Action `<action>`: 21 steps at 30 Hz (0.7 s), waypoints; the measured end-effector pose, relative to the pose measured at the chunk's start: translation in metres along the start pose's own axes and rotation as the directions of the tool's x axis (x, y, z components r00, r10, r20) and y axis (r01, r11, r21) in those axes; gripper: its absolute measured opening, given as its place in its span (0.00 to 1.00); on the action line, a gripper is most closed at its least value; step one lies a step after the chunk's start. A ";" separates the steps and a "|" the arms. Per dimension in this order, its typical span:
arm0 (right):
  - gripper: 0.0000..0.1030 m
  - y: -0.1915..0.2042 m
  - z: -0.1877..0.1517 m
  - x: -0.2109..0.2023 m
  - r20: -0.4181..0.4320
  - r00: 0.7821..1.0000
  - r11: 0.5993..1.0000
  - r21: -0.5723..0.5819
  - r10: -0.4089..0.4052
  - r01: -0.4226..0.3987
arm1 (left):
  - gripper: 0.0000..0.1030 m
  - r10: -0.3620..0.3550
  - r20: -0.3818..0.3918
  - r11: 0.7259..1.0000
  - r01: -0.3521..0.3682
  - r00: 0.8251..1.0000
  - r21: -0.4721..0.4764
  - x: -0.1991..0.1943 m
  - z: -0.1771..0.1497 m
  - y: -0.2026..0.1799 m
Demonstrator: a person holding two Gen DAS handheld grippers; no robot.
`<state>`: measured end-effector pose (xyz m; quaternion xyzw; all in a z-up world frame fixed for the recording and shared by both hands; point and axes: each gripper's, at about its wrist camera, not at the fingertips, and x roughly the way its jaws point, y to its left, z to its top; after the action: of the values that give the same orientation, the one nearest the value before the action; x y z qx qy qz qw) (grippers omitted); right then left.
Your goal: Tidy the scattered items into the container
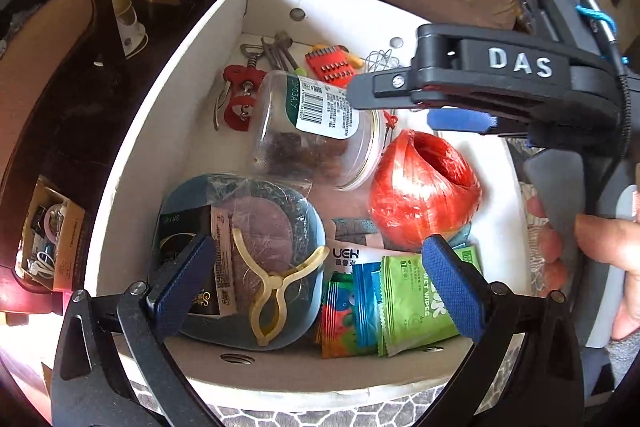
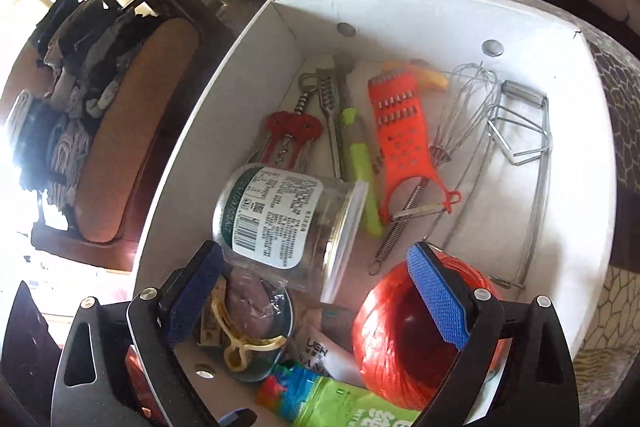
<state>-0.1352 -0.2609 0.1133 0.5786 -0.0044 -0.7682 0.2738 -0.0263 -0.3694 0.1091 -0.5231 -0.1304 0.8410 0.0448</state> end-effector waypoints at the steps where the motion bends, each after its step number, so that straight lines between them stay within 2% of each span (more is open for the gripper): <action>1: 0.95 -0.001 -0.002 -0.005 0.010 1.000 1.000 0.004 0.003 -0.003 | 1.00 0.014 0.001 1.000 -0.014 1.000 0.001 -0.001 -0.001 -0.001; 3: 0.96 0.000 -0.005 -0.019 0.043 0.999 1.000 -0.007 0.002 -0.001 | 1.00 0.023 0.000 1.000 -0.023 1.000 -0.002 -0.003 -0.004 -0.003; 6: 0.99 0.013 -0.016 -0.041 0.089 0.996 0.992 -0.124 -0.016 0.027 | 1.00 0.054 -0.001 0.998 -0.054 0.999 -0.009 -0.007 -0.009 -0.005; 9: 1.00 0.029 -0.040 -0.058 0.155 0.985 0.956 -0.270 -0.075 0.115 | 1.00 0.129 0.004 0.992 -0.129 0.992 0.007 -0.011 -0.016 -0.013; 12: 1.00 0.034 -0.064 -0.062 0.189 0.971 0.913 -0.353 -0.144 0.204 | 1.00 0.179 -0.002 0.984 -0.179 0.984 -0.006 -0.016 -0.022 -0.017; 14: 1.00 0.031 -0.076 -0.063 0.191 0.967 0.903 -0.363 -0.169 0.229 | 1.00 0.191 -0.008 0.982 -0.191 0.982 -0.006 -0.019 -0.027 -0.020; 21: 1.00 0.010 -0.103 -0.081 0.198 0.968 0.929 -0.307 -0.152 0.208 | 1.00 0.216 0.002 0.976 -0.216 0.976 0.011 -0.036 -0.047 -0.039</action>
<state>-0.0248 -0.2031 0.1540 0.4556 0.1523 -0.8269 0.2924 0.0294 -0.3310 0.1307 -0.5336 -0.0680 0.8419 -0.0442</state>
